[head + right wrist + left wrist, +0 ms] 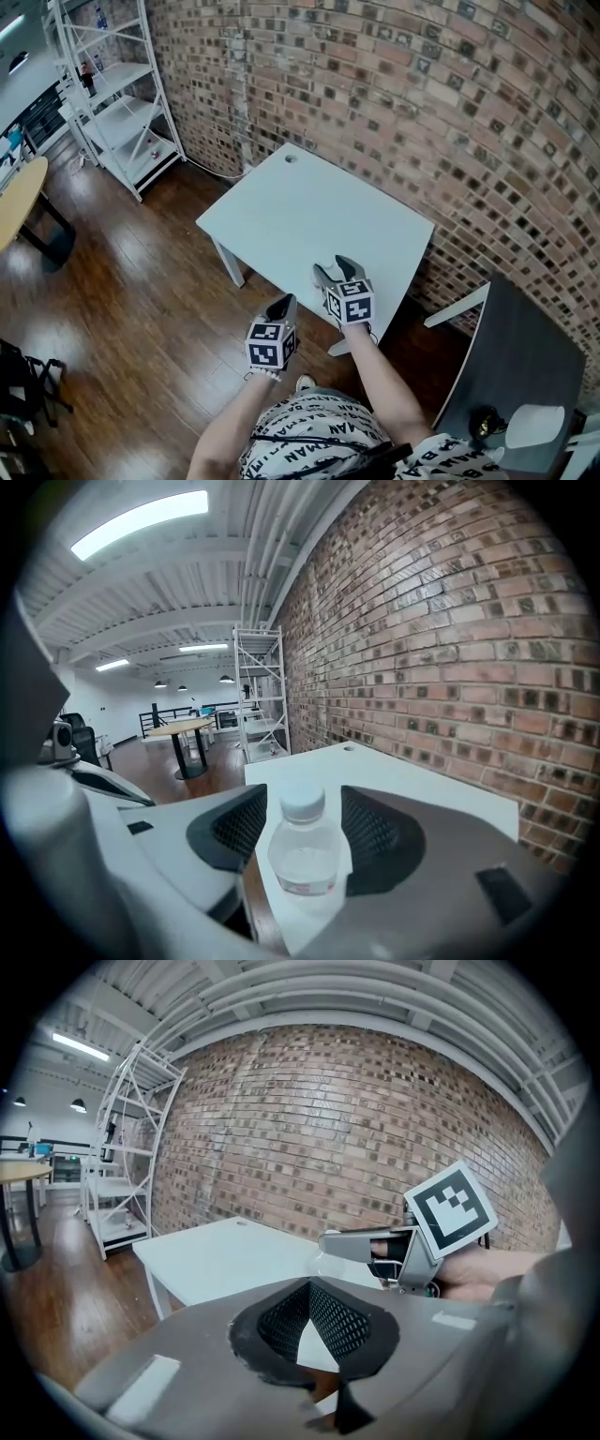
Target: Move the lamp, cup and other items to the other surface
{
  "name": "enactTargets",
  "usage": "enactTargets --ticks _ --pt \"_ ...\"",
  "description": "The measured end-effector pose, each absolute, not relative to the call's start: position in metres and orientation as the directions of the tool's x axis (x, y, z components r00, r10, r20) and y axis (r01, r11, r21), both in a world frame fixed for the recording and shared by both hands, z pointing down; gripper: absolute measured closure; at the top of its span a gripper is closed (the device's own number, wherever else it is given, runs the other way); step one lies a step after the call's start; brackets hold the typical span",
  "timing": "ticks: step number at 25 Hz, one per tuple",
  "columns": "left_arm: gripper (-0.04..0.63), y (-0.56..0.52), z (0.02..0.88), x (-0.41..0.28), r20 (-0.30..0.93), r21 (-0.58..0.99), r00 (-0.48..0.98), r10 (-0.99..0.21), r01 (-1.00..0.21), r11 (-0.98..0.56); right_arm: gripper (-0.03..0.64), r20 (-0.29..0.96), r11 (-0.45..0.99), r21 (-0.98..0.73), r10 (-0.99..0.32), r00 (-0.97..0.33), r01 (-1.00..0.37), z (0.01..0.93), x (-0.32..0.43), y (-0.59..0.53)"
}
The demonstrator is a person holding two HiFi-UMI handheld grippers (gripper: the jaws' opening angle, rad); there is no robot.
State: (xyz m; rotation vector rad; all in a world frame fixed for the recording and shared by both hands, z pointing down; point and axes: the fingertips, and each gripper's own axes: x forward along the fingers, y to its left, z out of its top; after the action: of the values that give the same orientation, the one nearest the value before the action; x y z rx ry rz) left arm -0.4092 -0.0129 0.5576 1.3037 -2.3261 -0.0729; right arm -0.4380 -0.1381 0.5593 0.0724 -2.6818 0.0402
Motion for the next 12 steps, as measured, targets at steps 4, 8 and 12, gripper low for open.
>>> enactTargets --ticks 4,8,12 --pt "0.595 -0.0134 0.5578 -0.4118 0.373 0.269 -0.442 -0.816 -0.79 0.551 0.38 0.448 0.999 -0.009 -0.026 -0.894 -0.034 0.5592 -0.442 -0.137" --pt "0.595 -0.0157 0.559 -0.415 0.373 0.267 -0.446 -0.814 -0.789 0.554 0.413 0.451 1.0 -0.009 -0.011 -0.892 -0.017 0.5616 -0.4457 -0.1353" --pt "0.595 -0.0154 0.5588 -0.415 0.376 0.264 -0.445 -0.813 -0.789 0.554 0.448 0.455 1.0 -0.008 -0.012 -0.891 -0.018 0.5606 -0.4462 -0.1351"
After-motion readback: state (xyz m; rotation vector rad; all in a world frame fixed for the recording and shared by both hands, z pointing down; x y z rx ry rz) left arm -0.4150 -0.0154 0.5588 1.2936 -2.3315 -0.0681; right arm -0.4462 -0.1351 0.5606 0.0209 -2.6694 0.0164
